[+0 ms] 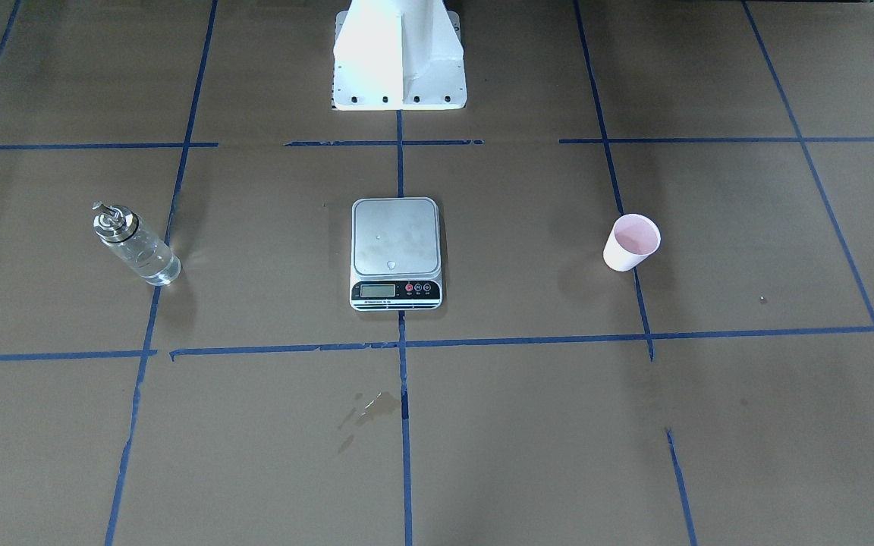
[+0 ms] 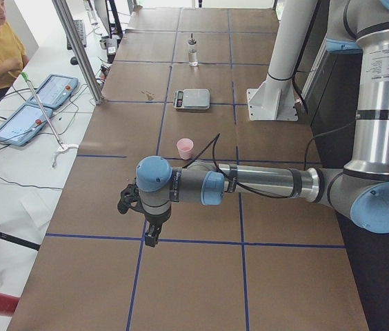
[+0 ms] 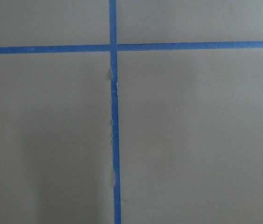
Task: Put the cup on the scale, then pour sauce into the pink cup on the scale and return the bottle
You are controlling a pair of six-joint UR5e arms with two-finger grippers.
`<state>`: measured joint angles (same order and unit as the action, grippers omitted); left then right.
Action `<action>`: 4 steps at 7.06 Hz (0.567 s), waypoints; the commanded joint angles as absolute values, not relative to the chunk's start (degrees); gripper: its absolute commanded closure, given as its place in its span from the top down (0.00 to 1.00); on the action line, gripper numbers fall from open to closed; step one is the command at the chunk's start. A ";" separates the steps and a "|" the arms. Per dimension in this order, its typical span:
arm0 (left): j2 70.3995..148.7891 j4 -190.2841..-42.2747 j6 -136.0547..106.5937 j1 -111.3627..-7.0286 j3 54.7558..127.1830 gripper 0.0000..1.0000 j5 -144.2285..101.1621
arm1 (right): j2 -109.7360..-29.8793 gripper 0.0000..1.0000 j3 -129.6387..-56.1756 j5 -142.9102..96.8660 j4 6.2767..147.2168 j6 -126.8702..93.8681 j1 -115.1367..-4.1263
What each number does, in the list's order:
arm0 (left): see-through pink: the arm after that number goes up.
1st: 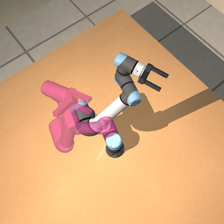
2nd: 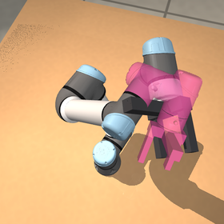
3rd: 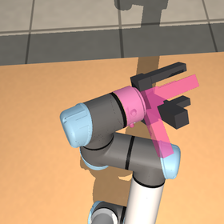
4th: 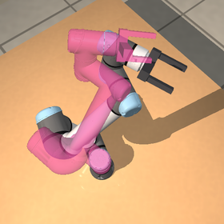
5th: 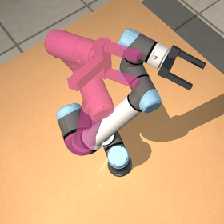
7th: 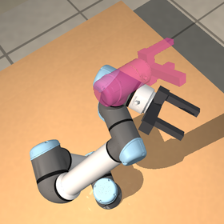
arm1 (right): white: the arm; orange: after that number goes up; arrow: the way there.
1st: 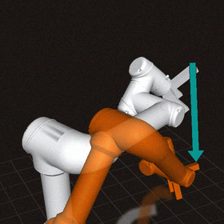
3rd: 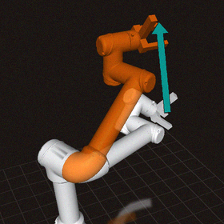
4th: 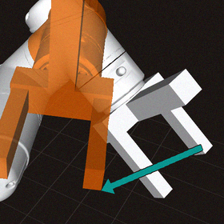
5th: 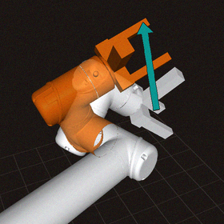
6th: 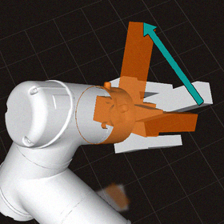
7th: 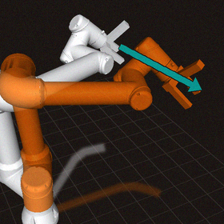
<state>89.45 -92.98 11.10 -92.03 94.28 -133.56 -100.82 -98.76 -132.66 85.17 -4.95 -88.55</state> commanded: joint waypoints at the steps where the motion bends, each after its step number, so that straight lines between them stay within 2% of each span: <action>1: 89.39 -99.55 10.90 -90.45 94.40 1.00 -133.59 | -98.28 1.00 -98.96 -132.71 85.17 -5.18 -87.28; 3: 89.47 -110.59 11.07 -90.44 94.31 1.00 -134.56 | -94.33 1.00 -98.79 -132.54 82.38 -5.36 -86.67; 4: 89.65 -121.01 10.99 -90.44 93.18 1.00 -134.56 | -94.05 1.00 -98.35 -132.19 78.96 -5.54 -86.57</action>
